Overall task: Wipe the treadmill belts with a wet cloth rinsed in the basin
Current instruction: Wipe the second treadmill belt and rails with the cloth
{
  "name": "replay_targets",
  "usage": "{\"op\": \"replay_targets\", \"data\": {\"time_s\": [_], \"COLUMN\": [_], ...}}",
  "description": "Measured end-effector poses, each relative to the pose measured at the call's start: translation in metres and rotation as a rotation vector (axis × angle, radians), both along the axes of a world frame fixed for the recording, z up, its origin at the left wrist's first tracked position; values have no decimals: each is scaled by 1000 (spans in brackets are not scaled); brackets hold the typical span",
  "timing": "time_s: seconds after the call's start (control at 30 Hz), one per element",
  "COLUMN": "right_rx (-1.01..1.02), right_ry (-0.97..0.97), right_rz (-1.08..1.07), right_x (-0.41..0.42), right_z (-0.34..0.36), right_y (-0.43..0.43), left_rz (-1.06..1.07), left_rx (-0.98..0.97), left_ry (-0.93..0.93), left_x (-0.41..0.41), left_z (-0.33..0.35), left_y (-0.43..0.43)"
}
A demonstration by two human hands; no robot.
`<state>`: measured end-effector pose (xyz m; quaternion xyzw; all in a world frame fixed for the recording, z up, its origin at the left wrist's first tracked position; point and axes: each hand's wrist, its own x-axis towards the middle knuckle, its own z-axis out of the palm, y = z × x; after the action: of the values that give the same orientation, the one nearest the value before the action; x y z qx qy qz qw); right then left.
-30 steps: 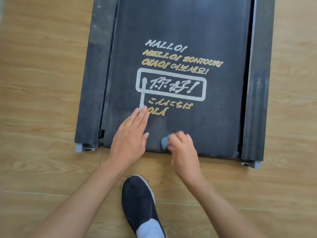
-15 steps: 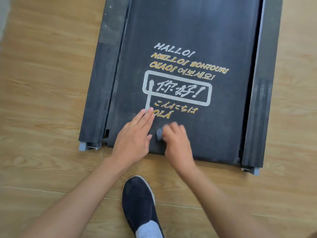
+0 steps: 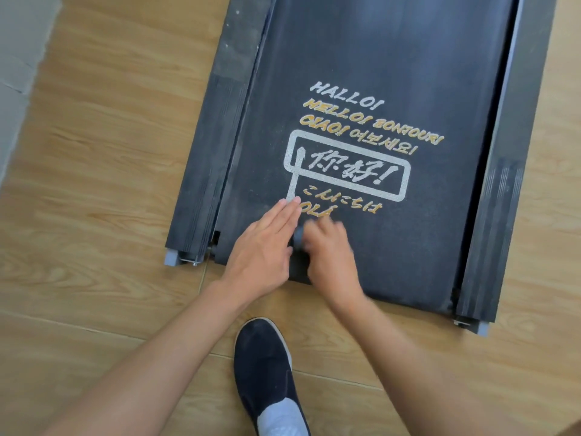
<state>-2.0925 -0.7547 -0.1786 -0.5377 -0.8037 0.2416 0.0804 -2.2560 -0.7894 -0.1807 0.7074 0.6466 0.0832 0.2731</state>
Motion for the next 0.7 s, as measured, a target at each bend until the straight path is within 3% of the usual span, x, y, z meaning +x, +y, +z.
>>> {"op": "replay_targets", "data": {"time_s": [0.07, 0.17, 0.3, 0.5, 0.7], "right_rx": [-36, -42, -22, 64, -37], "right_ry": [-25, -38, 42, 84, 53], "right_rz": [84, 132, 50, -34, 211], "right_x": [13, 19, 2, -46, -18], "right_z": [4, -2, 0, -7, -2], "right_y": [-50, -57, -4, 81, -42], "left_rz": [-9, -3, 72, 283, 284], "left_rx": [-10, -13, -1, 89, 81], "left_ry": [-44, -98, -183, -56, -91], "left_x": [-1, -5, -12, -29, -34], "left_z": [2, 3, 2, 4, -4], "left_y": [0, -1, -5, -41, -48]}}
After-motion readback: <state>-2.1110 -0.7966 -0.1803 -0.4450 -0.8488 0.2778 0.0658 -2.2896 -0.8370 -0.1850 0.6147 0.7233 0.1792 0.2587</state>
